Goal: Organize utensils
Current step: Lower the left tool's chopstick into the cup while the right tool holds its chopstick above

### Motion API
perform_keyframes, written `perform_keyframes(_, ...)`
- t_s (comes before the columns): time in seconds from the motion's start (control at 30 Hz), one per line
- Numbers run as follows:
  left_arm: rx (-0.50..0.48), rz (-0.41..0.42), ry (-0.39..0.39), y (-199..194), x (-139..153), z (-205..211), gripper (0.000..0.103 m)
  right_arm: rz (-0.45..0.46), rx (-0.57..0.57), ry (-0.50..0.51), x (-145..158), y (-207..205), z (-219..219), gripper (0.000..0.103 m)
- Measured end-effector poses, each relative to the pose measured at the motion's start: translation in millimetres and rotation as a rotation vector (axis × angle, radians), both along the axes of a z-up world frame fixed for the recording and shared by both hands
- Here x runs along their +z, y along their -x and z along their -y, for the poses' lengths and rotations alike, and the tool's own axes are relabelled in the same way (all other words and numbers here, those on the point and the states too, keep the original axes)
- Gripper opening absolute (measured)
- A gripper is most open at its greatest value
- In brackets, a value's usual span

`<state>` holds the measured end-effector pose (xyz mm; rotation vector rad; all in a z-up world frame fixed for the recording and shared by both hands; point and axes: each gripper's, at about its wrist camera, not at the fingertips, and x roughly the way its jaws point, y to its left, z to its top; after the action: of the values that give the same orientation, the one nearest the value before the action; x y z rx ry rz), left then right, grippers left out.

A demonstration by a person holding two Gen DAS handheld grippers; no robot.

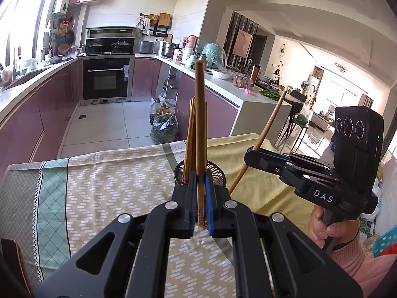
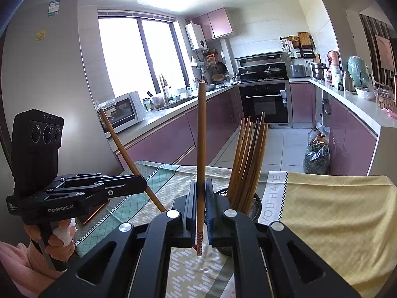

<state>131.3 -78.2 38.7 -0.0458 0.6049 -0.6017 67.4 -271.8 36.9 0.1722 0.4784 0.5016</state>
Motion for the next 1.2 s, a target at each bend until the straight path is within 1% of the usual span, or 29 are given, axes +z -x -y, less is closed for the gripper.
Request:
perform_keyframes(0.43, -0.011, 0.012, -0.005, -1.8, 3.5, 1.4, 0.007, 0.011, -0.005, -0.002, 6.3, 0.9, 2.5, 0.006)
perform_keyframes(1.2, -0.016, 0.025, -0.017, -2.9, 4.2, 3.6, 0.007, 0.021, -0.009, -0.007, 6.9, -1.0, 1.3, 0.006)
